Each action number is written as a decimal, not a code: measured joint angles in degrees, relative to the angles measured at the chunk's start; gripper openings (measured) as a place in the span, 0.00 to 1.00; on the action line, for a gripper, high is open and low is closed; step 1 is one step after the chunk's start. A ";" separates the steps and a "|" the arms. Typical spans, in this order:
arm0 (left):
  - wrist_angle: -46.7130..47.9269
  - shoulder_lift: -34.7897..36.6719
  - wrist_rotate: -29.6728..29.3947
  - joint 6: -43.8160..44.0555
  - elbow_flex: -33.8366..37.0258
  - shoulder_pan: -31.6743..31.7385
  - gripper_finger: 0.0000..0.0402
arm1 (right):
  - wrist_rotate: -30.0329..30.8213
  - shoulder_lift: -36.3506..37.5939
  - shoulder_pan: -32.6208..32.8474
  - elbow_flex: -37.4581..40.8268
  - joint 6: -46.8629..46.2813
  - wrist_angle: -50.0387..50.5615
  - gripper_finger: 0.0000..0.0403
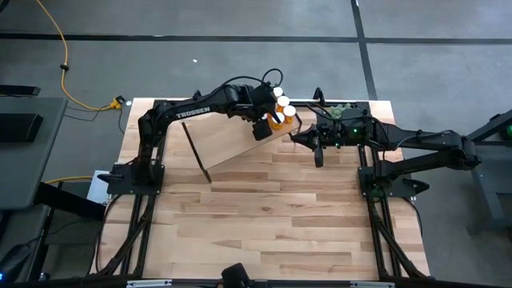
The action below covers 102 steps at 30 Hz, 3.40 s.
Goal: Pick and place medicine bottles onto shelf by color
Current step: Put the pill bottle on the shelf aligned with the other pill bottles, then return to Home Position
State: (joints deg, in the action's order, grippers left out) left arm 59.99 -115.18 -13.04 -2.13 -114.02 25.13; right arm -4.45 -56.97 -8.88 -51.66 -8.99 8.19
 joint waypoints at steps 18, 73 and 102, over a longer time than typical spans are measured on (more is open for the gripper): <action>0.39 0.18 0.74 0.05 0.02 -0.15 0.71 | 0.00 -0.02 -0.02 0.00 0.00 0.02 0.00; -51.34 58.08 6.00 7.12 37.87 -16.73 0.71 | -0.35 -0.02 0.00 0.00 -1.51 2.09 0.00; -71.62 88.34 8.03 10.10 72.16 -26.74 0.71 | 0.20 -0.02 0.00 0.00 -4.72 6.58 0.00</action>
State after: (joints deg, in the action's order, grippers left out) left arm -11.63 -26.84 -5.01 7.97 -41.86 -1.61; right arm -4.25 -56.99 -8.88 -51.66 -13.71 14.76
